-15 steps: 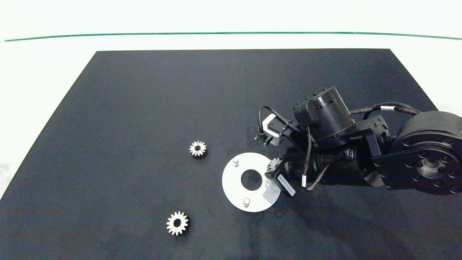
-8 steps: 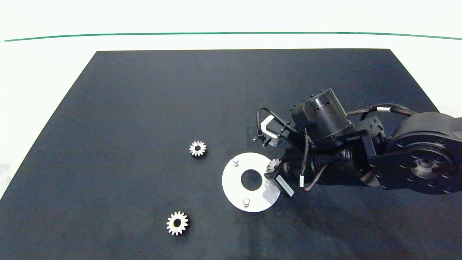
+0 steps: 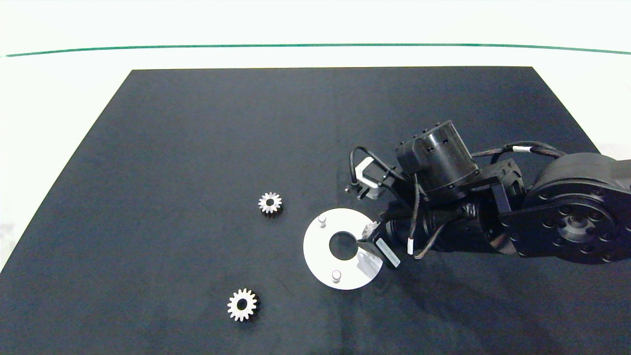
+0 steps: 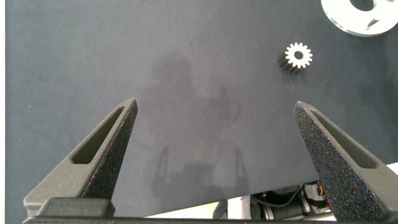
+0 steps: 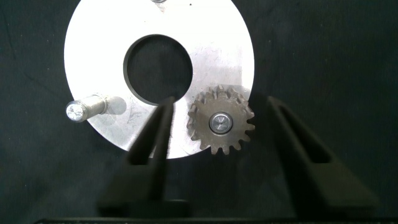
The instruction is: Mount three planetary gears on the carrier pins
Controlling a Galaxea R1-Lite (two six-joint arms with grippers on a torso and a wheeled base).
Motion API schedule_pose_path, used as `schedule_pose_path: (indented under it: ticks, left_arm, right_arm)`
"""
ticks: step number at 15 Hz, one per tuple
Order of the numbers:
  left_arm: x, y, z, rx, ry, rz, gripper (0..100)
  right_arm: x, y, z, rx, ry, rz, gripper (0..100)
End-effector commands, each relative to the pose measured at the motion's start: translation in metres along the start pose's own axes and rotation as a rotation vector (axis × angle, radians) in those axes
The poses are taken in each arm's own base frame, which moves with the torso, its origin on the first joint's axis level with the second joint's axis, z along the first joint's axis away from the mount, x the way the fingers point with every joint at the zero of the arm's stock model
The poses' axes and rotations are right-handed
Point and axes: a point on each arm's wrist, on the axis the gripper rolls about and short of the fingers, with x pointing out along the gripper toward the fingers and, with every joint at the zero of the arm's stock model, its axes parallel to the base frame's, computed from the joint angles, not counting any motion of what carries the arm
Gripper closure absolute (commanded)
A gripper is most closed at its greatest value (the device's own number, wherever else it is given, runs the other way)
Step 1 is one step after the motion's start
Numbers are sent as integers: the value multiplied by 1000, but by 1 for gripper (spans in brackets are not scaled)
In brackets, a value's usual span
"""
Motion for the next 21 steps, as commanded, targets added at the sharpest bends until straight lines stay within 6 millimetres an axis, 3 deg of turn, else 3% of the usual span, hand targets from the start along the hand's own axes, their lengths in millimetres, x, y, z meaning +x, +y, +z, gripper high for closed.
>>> schedule_pose_path:
  ticks: [1,4,8,11,14,16,21]
  left_arm:
    - [0,0,-1,0,1,0,0]
    - [0,0,-3,0,2,0,0]
    - [2,0,-7,-1,15,2,0]
    - [3,-1,-13,2,28,7,0]
    - [4,-1,-12,3,28,13,0]
    - [4,-1,-13,2,34,17,0]
    - [18,0,-21,75,73,13,0]
  right_arm:
    - [-10,-2,-1,21,-13,-6,0]
    - [-95,-15,-22,103,-136,-111,0]
    - [-198,-26,-104,206,-286,-319,0]
    - [-250,-24,-171,331,-379,-525,0]
    - [-280,-5,-215,417,-423,-689,0]
    - [-285,14,-243,444,-431,-759,0]
    - [-295,33,-262,465,-459,-863,0]
